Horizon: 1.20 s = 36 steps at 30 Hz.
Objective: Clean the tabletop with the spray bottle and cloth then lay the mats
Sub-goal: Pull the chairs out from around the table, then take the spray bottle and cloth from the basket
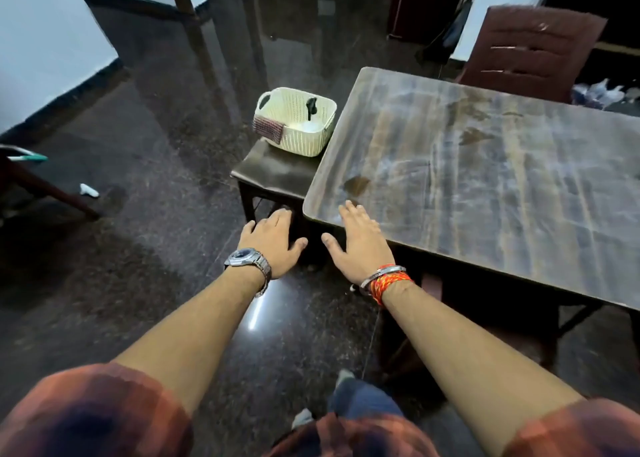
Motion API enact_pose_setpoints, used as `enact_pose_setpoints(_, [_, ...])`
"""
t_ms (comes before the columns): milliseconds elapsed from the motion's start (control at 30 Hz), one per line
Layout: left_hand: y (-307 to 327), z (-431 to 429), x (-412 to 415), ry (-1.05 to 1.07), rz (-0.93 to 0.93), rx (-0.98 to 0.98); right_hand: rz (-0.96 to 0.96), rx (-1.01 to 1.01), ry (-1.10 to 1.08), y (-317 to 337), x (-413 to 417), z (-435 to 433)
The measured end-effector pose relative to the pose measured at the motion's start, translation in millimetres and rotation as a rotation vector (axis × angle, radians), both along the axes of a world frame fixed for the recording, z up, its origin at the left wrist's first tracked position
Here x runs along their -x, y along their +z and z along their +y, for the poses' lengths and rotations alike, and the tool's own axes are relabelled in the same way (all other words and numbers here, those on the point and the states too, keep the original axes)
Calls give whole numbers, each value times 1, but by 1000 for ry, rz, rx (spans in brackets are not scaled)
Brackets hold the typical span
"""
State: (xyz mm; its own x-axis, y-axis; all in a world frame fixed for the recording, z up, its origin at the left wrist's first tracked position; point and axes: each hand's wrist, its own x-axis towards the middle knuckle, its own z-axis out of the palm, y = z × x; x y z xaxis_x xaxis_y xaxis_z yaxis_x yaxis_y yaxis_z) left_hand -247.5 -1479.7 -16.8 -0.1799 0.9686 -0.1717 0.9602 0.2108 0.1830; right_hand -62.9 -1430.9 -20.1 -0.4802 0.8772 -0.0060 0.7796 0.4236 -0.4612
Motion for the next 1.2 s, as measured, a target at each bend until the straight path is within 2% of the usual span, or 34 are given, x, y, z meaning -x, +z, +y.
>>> enact_pose_setpoints(300, [-21,142,89,5,-26,38,99,74,-74,-27,100,157])
enact_pose_setpoints(633, [-40,289,159,-56,-13,108,156,182,-161,-44,180,291])
enact_pose_setpoints(833, [-74,370,198,-171,-74,205,314,211,-438,-69,229,364])
enact_pose_setpoints(1000, [-97,429,240,-245,-119,251,353,265,-639,-84,283,440])
enact_pose_setpoints(1200, [-111,503,277,-294,-121,265,215,309,-846,-116,316,516])
